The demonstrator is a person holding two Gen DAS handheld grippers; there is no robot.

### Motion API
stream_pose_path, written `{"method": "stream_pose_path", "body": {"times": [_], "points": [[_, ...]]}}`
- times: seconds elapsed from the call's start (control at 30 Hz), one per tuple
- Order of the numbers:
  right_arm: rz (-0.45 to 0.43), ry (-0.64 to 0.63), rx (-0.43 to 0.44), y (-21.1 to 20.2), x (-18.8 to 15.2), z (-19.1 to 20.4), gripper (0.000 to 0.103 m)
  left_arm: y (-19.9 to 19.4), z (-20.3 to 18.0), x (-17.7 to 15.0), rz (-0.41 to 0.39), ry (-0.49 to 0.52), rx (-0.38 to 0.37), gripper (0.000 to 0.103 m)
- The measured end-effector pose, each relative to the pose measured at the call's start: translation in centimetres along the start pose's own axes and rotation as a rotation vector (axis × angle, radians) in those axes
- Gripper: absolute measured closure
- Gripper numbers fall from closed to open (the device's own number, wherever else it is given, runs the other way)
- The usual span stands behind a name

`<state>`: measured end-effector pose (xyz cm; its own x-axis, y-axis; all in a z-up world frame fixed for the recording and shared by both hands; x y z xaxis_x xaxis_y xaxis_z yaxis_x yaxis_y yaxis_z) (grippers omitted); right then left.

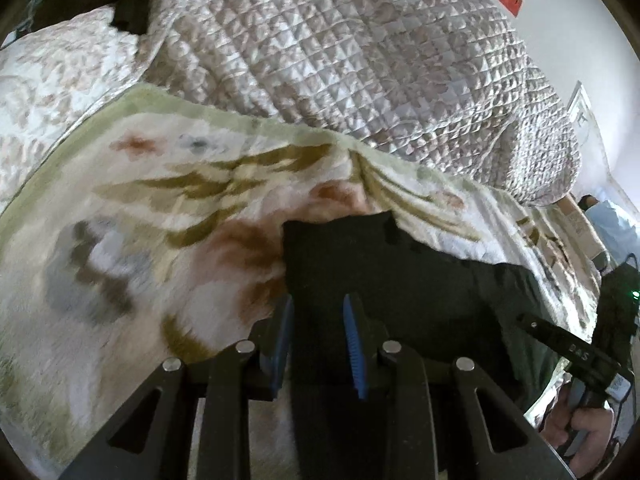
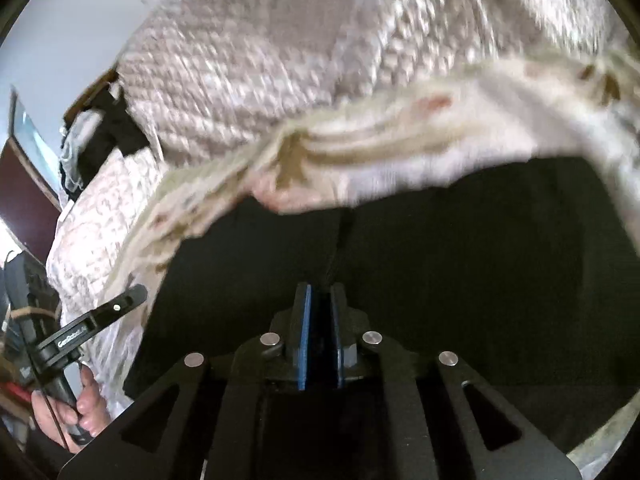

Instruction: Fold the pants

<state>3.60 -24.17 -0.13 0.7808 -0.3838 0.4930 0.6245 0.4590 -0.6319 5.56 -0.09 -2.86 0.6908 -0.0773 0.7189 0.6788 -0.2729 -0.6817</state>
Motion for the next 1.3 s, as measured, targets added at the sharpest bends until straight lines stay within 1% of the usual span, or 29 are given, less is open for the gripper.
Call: {"method": "stream_pose_path", "body": {"times": [0.03, 0.07, 0.1, 0.13, 0.17, 0.2, 0.23, 0.3, 0.37, 0.47, 0.53, 0.57, 0.6, 0.63, 0.67, 0.73, 0.93, 1.03, 1.1, 1.2, 1.3], "points": [[-0.007, -0.018, 0.018, -0.2, 0.1, 0.5, 0.094, 0.5, -0.4, 0.3, 0.002, 0.004, -0.010, 0.075], [0.006, -0.042, 0.030, 0.0, -0.2, 1.1, 0.094, 1.2, -0.8, 0.5, 0.010, 0.013, -0.027, 0.075], [0.018, -0.056, 0.028, 0.3, -0.5, 1.5, 0.094, 2.0, -1.1, 0.3, 0.032, 0.020, -0.033, 0.075], [0.050, -0.080, 0.022, 0.9, -1.2, 1.7, 0.094, 2.7, -1.2, -0.1, 0.062, 0.020, -0.026, 0.075], [0.077, -0.099, 0.000, 1.4, -1.7, 1.6, 0.094, 3.4, -1.1, -0.6, 0.096, 0.019, -0.019, 0.075], [0.106, -0.116, -0.051, 2.2, -2.2, 1.0, 0.094, 4.0, -1.1, -1.1, 0.114, 0.026, -0.019, 0.075], [0.116, -0.111, -0.057, 2.5, -2.5, 0.7, 0.094, 3.9, -1.1, -1.1, 0.098, 0.033, -0.019, 0.074], [0.104, -0.091, -0.044, 2.2, -2.0, 0.7, 0.094, 3.6, -1.1, -1.1, 0.099, 0.028, -0.027, 0.074], [0.067, -0.108, -0.036, 1.7, -1.3, 1.1, 0.094, 3.4, -0.9, -0.9, 0.097, 0.013, -0.033, 0.075], [0.057, -0.121, -0.016, 2.1, -0.9, 1.9, 0.094, 3.3, -0.6, 0.2, 0.077, 0.020, -0.006, 0.074], [0.052, -0.131, -0.024, 2.7, -0.6, 2.1, 0.094, 3.8, -0.4, 0.6, 0.086, 0.030, 0.007, 0.074], [0.066, -0.135, -0.037, 3.3, -0.5, 1.9, 0.092, 4.4, -0.4, 0.6, 0.102, 0.031, 0.003, 0.073], [0.089, -0.128, -0.073, 4.0, -0.6, 1.3, 0.091, 5.0, -0.3, 0.3, 0.127, 0.031, 0.000, 0.073], [0.109, -0.107, -0.107, 4.4, -0.9, 0.4, 0.091, 5.0, -0.3, 0.2, 0.126, 0.028, 0.005, 0.073], [0.107, -0.091, -0.087, 4.3, -1.0, 0.3, 0.091, 4.8, -0.4, 0.3, 0.116, 0.035, 0.013, 0.073], [0.100, -0.092, -0.085, 3.8, -0.9, 0.3, 0.091, 4.4, -0.9, 0.1, 0.120, 0.063, 0.033, 0.073], [0.076, -0.163, -0.087, 2.1, -2.1, 1.1, 0.090, 2.6, -2.2, -1.1, 0.108, 0.121, 0.077, 0.073], [0.070, -0.196, -0.084, 1.5, -2.9, 1.6, 0.078, 1.8, -2.8, -1.7, 0.102, 0.155, 0.099, 0.071], [0.059, -0.216, -0.085, 1.2, -3.5, 1.9, 0.078, 1.4, -2.9, -2.3, 0.099, 0.152, 0.100, 0.071], [0.040, -0.270, -0.113, 0.8, -4.8, 2.0, 0.078, 0.9, -3.1, -3.0, 0.090, 0.160, 0.114, 0.069], [-0.014, -0.348, -0.148, 0.5, -5.6, 2.1, 0.076, 0.6, -3.3, -3.7, 0.073, 0.179, 0.132, 0.066]]}}
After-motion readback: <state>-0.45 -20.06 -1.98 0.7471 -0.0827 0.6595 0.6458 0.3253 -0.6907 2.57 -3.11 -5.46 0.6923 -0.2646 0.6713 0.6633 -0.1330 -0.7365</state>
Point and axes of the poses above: each gripper's, at about its wrist camera, not at the fingertips, and y roughly the way its jaws point, z to its left, x to its top, the point moved 9 cm from there along y, roughly the way its jaws point, and after that the axes turned 14 degrees about y, right-handed, at the moved point
